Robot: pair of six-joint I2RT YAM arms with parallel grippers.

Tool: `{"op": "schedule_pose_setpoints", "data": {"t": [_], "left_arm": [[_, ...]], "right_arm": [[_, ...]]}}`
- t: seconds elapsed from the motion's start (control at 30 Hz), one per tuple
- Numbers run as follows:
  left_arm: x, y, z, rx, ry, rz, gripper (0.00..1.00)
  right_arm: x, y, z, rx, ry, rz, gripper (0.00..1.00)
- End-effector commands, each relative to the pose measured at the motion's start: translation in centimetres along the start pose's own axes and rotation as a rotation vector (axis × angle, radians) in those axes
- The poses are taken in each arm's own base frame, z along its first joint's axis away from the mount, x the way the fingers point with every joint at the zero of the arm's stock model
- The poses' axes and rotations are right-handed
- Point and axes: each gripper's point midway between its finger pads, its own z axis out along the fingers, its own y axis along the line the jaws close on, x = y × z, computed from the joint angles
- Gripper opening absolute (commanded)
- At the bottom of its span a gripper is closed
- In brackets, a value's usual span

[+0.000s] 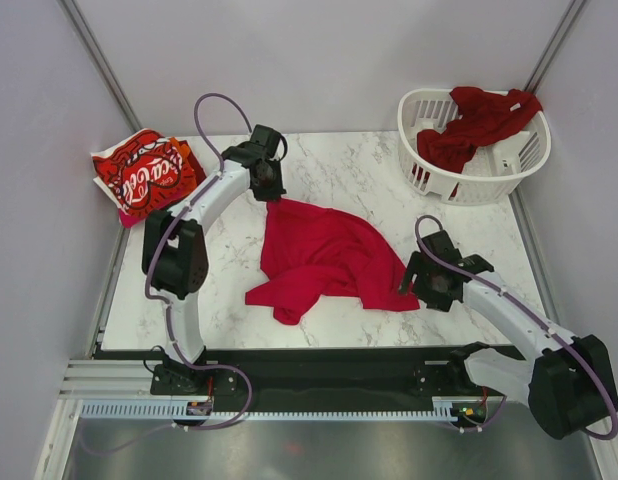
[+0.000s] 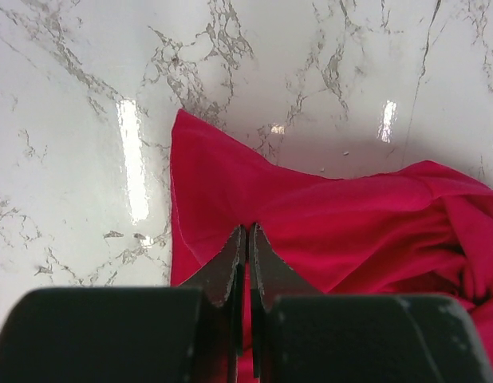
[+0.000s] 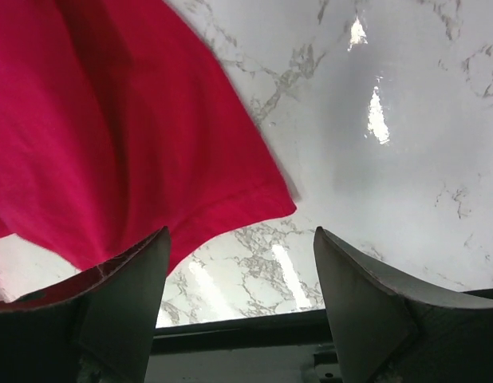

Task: Fold and stack the t-shirts
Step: Flatten the tshirt out

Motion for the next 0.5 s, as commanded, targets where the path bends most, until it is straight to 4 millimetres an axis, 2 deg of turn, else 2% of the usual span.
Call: {"op": "schedule_pose_setpoints", "data": {"t": [0.0,0.03,0.07,0.17,0.3,0.47], "left_arm": [[-0.9,-0.6,-2.5,0.037,-0.046,0.029,0.05],[-0.8,-0.6,-2.6,0.037,-0.046,0.031,0.05],[-0.7,-0.5,-2.6,0.033,-0.045,0.033,0.04],[-0.9,-0.4,-2.6,0.027,-0.051,0.035,0.04],[-0.8,-0.5,-2.4,0.028,-0.045,0.034,0.04],[-0.5,-0.3,-2.0,0.021,-0.035,0.033,0.04]], "right_arm": [[0.1,-0.3,1.3,-0.005,0.014,0.056,0.80],[0.2,-0.6,1.6,-0.003,0.018,0.071,0.79],[1.0,-1.1,2.2,0.003,0.046,0.075,0.77],[1.7,-1.2,2.9,-0.015,0.065,0.087,0.74],[1.7,-1.5,3.3,-0.008,0.064,0.077,0.72],[1.3,-1.9,3.6,0.010,0.041,0.069,0.62]]}}
